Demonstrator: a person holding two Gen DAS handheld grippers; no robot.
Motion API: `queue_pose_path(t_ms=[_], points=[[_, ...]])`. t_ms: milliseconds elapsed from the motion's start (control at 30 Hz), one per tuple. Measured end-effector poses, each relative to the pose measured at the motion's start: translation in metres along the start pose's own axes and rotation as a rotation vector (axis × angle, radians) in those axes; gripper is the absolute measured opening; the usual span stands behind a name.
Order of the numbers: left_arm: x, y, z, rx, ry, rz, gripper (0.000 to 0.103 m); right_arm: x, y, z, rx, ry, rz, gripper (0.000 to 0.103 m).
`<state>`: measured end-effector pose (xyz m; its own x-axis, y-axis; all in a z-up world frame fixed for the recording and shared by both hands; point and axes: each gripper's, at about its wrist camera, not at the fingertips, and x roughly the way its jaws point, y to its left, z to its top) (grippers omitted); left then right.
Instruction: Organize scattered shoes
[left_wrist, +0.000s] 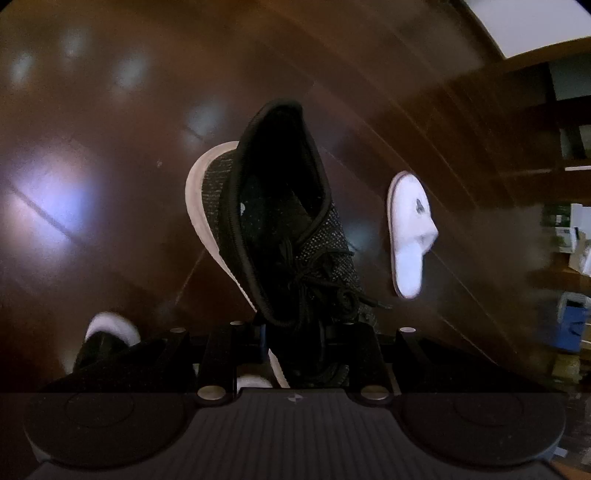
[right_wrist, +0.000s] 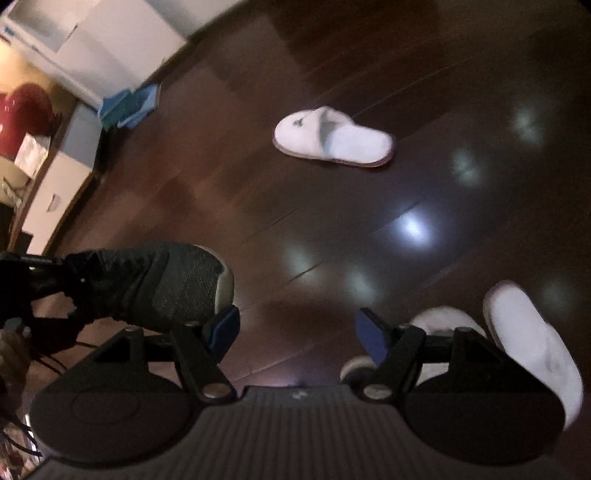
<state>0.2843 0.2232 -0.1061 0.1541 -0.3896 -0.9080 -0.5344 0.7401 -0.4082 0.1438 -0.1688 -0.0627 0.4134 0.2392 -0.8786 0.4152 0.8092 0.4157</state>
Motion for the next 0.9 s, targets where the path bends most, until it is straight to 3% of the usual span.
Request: queue_pose_path(t_ms=[233, 467, 567, 633, 667, 833, 900], points=[[-0.014, 0.009, -0.062, -0.025, 0.058, -0.017, 0.029, -0.038, -0.034, -0.041, 0.076, -0.031, -0.035, 0.073], [0.041, 0.003, -0.162, 0.009, 0.149, 0.010, 0.029, -0.055, -0.103, -0.086, 0.178, -0.020, -0.046, 0.073], [0.070, -0.010, -0.216, 0.040, 0.170, 0.047, 0.029, -0.070, -0.175, -0.111, 0.249, -0.008, -0.054, 0.073], [0.087, -0.018, -0.252, 0.047, 0.179, 0.060, 0.029, -0.079, -0.200, -0.117, 0.271, -0.001, -0.053, 0.073], [0.098, -0.023, -0.277, 0.041, 0.190, 0.061, 0.029, -0.089, -0.238, -0.124, 0.295, 0.013, -0.063, 0.073], [0.157, -0.050, -0.390, 0.007, 0.274, 0.059, 0.029, -0.136, -0.351, -0.139, 0.394, 0.018, -0.141, 0.073], [0.177, -0.059, -0.423, 0.009, 0.298, 0.067, 0.029, -0.146, -0.376, -0.143, 0.419, 0.016, -0.160, 0.073]])
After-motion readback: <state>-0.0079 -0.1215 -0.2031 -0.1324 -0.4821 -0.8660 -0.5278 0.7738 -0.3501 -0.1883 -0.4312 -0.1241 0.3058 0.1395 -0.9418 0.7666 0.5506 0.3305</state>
